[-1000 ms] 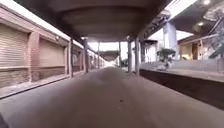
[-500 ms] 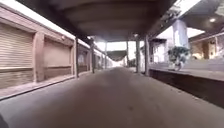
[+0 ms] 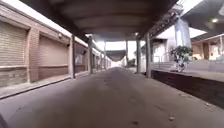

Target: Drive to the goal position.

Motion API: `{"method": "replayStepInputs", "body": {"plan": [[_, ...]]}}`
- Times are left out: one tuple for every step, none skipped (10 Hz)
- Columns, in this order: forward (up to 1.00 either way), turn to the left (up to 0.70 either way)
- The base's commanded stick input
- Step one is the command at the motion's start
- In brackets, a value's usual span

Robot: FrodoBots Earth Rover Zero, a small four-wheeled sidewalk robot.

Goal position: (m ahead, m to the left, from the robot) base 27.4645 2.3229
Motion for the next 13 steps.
{"method": "replayStepInputs", "body": {"plan": [[0.7, 0.0], [0.7, 0.0], [0.7, 0.0], [0.7, 0.0], [0.7, 0.0], [0.7, 0.0], [0.7, 0.0], [0.7, 0.0], [0.7, 0.0], [0.7, 0.0], [0.7, 0.0], [0.7, 0.0], [0.7, 0.0]]}}
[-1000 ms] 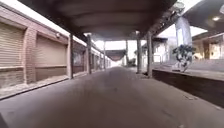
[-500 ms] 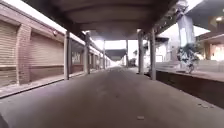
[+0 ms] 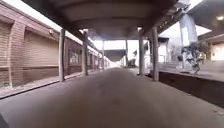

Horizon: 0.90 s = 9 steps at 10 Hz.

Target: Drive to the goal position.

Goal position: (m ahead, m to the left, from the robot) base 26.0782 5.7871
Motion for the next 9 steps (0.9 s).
{"method": "replayStepInputs", "body": {"plan": [[0.7, 0.0], [0.7, 0.0], [0.7, 0.0], [0.7, 0.0], [0.7, 0.0], [0.7, 0.0], [0.7, 0.0], [0.7, 0.0], [0.7, 0.0]]}}
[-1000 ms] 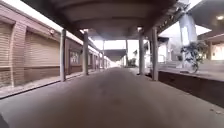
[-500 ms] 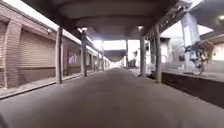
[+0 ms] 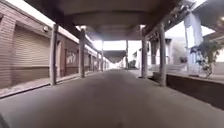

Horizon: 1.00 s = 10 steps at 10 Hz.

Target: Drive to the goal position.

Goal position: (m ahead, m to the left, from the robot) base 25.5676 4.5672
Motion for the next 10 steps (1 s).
{"method": "replayStepInputs", "body": {"plan": [[0.7, 0.0], [0.7, 0.0], [0.7, 0.0], [0.7, 0.0], [0.7, 0.0], [0.7, 0.0], [0.7, 0.0], [0.7, 0.0], [0.7, 0.0], [0.7, 0.0]]}}
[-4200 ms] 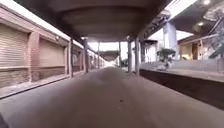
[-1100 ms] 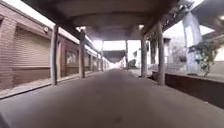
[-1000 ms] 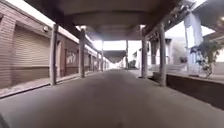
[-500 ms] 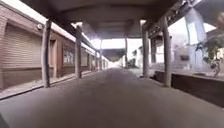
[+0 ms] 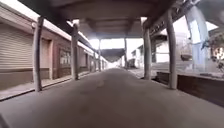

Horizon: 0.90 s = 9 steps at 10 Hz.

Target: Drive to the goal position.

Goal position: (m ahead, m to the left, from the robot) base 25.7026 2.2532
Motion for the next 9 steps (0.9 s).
{"method": "replayStepInputs", "body": {"plan": [[0.7, 0.0], [0.7, 0.0], [0.7, 0.0], [0.7, 0.0], [0.7, 0.0], [0.7, 0.0], [0.7, 0.0], [0.7, 0.0], [0.7, 0.0]]}}
